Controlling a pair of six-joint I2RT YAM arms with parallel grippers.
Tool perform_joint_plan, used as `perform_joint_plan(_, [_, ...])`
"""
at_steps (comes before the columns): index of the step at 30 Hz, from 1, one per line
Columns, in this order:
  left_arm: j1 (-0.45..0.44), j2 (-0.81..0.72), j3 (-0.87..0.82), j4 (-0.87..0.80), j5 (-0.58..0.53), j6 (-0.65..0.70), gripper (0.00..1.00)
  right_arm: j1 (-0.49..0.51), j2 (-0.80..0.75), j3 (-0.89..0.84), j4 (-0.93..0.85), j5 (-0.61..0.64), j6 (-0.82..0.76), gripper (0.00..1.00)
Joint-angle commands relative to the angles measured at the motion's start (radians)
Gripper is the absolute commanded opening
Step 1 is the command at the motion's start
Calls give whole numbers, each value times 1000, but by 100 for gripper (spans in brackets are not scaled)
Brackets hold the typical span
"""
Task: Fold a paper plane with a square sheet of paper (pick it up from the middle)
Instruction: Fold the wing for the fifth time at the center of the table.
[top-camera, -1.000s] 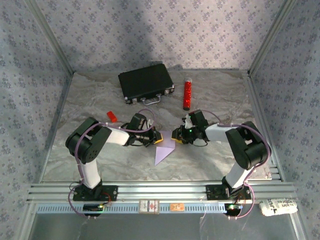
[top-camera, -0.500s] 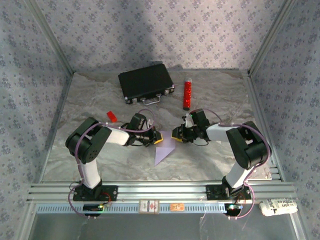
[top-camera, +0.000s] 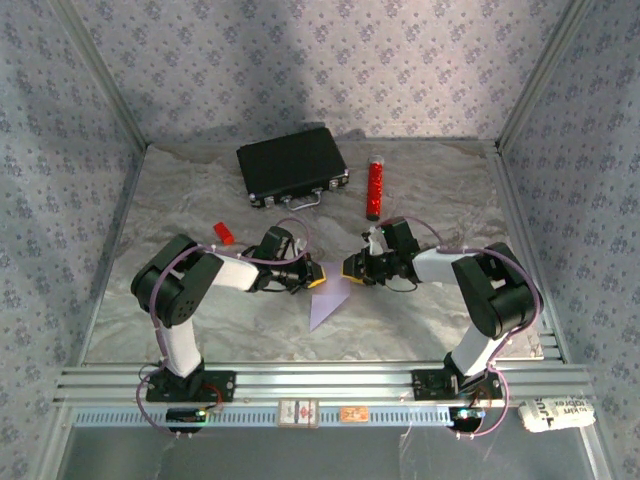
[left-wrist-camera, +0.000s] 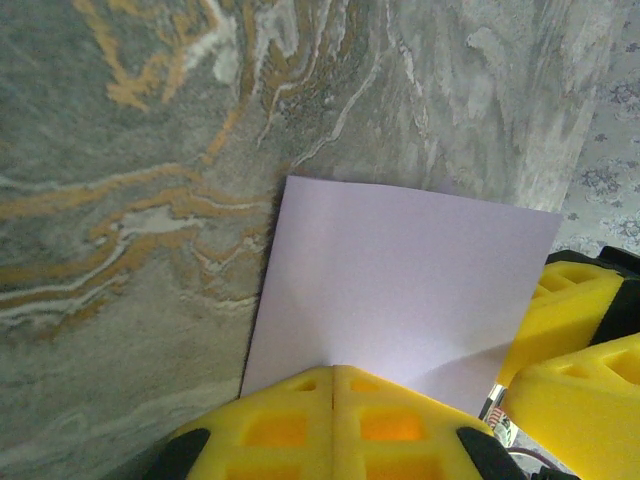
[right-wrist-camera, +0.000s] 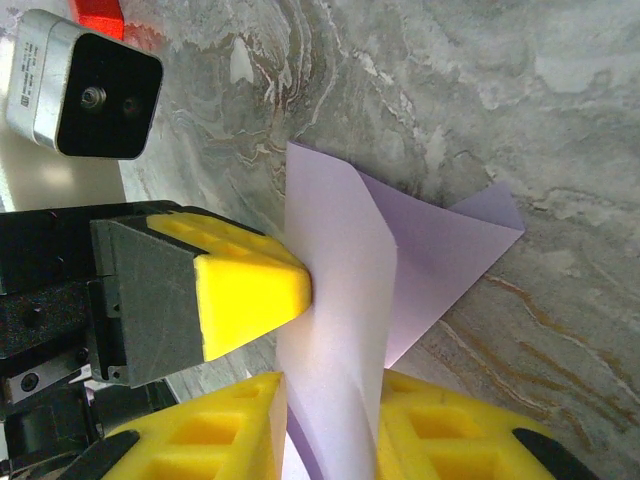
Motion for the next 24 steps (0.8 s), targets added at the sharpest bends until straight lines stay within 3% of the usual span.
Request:
perform_joint_plan(1, [-1,24,-3,-28,-12,-7,5,-4,22,-4,23,-37,-24,27])
perform_joint_plan(24, [-2,18,-3,-30,-14,-8,6,-6,62,15,-20,1,-50,28])
